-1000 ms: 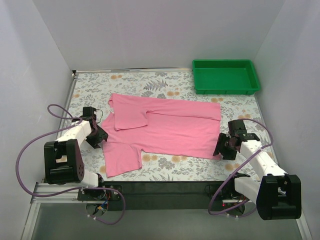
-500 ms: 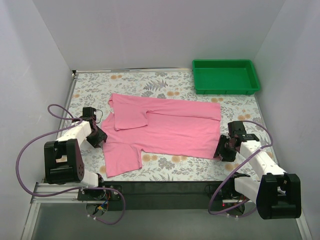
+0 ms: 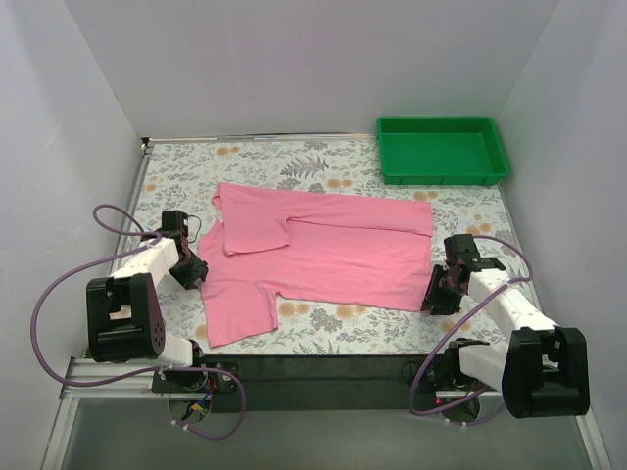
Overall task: Fold and stack the t-shirts
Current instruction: Fold the tshirt
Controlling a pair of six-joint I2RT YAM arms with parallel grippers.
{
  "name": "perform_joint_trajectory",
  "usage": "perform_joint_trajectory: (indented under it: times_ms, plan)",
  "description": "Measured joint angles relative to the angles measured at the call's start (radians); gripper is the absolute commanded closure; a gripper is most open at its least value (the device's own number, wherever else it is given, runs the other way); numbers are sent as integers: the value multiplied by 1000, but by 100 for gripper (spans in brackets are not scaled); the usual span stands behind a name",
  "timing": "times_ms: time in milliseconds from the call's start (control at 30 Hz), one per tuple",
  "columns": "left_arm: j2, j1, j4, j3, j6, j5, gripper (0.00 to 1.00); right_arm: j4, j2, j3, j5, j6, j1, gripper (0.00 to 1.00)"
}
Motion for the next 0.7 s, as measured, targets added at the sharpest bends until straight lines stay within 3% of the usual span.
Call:
perform_joint_trajectory:
  times_ms: [267, 500, 633, 700]
  plan:
    - [-9, 4, 2, -10, 4, -4, 78, -1, 14, 2, 0, 0, 5, 80]
    - [-9, 5, 2, -10, 7, -3, 79, -1, 19, 2, -6, -2, 5, 97]
    - [-10, 5, 13, -11, 5, 0, 99, -1, 19, 2, -7, -4, 5, 99]
    - [-10, 5, 16, -11, 5, 4, 100, -1, 19, 2, -7, -5, 5, 99]
